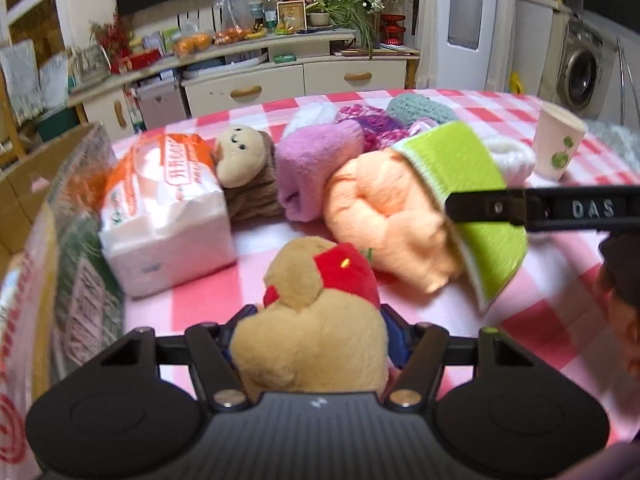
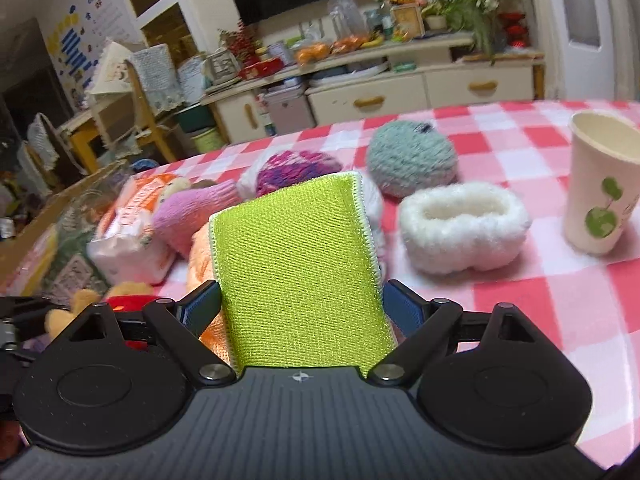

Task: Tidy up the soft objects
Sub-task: 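Grasp the tan bear with the left gripper while the right gripper grasps the green sponge, then lift the tan bear and green sponge and carry both toward the cardboard box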

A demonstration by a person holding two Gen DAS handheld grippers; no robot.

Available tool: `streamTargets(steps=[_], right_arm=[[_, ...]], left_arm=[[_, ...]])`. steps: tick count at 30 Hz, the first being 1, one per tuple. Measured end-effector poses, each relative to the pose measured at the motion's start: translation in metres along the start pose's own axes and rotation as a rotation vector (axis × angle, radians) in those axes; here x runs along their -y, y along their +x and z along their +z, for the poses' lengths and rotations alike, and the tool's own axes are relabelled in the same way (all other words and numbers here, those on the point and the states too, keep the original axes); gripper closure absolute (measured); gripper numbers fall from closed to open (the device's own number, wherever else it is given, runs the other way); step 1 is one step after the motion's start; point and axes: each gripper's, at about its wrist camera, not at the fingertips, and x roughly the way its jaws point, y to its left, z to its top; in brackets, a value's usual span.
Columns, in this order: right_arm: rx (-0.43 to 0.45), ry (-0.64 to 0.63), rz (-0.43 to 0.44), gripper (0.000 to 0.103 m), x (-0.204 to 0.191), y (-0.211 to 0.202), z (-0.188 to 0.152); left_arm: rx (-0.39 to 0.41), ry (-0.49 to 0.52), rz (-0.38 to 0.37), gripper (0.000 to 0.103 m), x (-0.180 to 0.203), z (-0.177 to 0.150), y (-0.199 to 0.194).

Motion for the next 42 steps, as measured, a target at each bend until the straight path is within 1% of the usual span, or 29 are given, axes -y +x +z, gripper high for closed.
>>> streamTargets(steps=[4, 7, 13, 15, 17, 18, 20, 23, 27, 29, 30, 31, 33, 36, 38, 39, 40, 41, 42], right_arm=[[-0.027, 0.050, 0.093, 0.000, 0.005, -0.005, 0.000], [-0.030, 0.081, 0.117, 0.000, 0.011, -0.006, 0.000], [-0.034, 0.256, 0.232, 0.000, 0.034, -0.005, 0.001], [-0.032, 0.288, 0.229, 0.000, 0.039, -0.004, -0.001], [-0.042, 0.291, 0.205, 0.000, 0.041, 0.000, -0.003], [-0.053, 0.299, 0.208, 0.000, 0.041, 0.003, -0.005], [-0.095, 0.309, 0.242, 0.000, 0.038, 0.010, -0.007], [-0.144, 0.273, 0.296, 0.000, 0.025, 0.015, -0.009], [-0.137, 0.211, 0.323, 0.000, 0.012, 0.007, -0.010], [-0.127, 0.217, 0.345, 0.009, 0.013, 0.003, -0.009], [-0.122, 0.233, 0.372, 0.017, 0.016, 0.003, -0.007], [-0.118, 0.251, 0.407, 0.021, 0.020, -0.001, -0.008], [-0.100, 0.260, 0.443, 0.022, 0.020, -0.006, -0.008], [-0.101, 0.277, 0.456, 0.024, 0.021, 0.001, -0.008], [-0.108, 0.308, 0.519, 0.030, 0.023, 0.005, -0.007], [-0.109, 0.311, 0.549, 0.036, 0.022, 0.004, -0.006], [-0.111, 0.304, 0.565, 0.036, 0.023, 0.001, -0.006], [-0.117, 0.286, 0.552, 0.036, 0.017, 0.004, -0.007], [-0.128, 0.261, 0.522, 0.037, 0.011, 0.005, -0.006]], left_arm=[[0.000, -0.031, -0.014, 0.039, 0.005, 0.003, 0.004], [-0.001, -0.051, -0.018, 0.040, 0.007, 0.005, 0.007], [-0.022, -0.136, -0.044, 0.040, -0.001, 0.009, 0.013], [-0.025, -0.152, -0.052, 0.040, -0.002, 0.010, 0.015], [-0.025, -0.164, -0.061, 0.040, -0.004, 0.009, 0.016], [-0.024, -0.170, -0.065, 0.040, -0.005, 0.009, 0.016], [-0.023, -0.169, -0.075, 0.040, -0.006, 0.010, 0.018], [-0.018, -0.168, -0.082, 0.040, -0.007, 0.009, 0.020], [-0.017, -0.164, -0.086, 0.041, -0.007, 0.011, 0.022], [-0.021, -0.165, -0.091, 0.042, -0.006, 0.012, 0.024], [-0.022, -0.165, -0.089, 0.043, -0.005, 0.013, 0.025], [-0.021, -0.164, -0.085, 0.043, -0.004, 0.013, 0.025], [-0.016, -0.166, -0.085, 0.043, -0.003, 0.014, 0.025], [-0.006, -0.167, -0.082, 0.043, -0.002, 0.013, 0.026], [-0.001, -0.176, -0.085, 0.043, -0.002, 0.012, 0.025], [0.000, -0.179, -0.091, 0.043, -0.001, 0.012, 0.026], [0.003, -0.175, -0.096, 0.043, 0.001, 0.012, 0.026], [0.006, -0.167, -0.096, 0.043, 0.003, 0.011, 0.026], [0.008, -0.158, -0.092, 0.043, 0.005, 0.011, 0.026]])
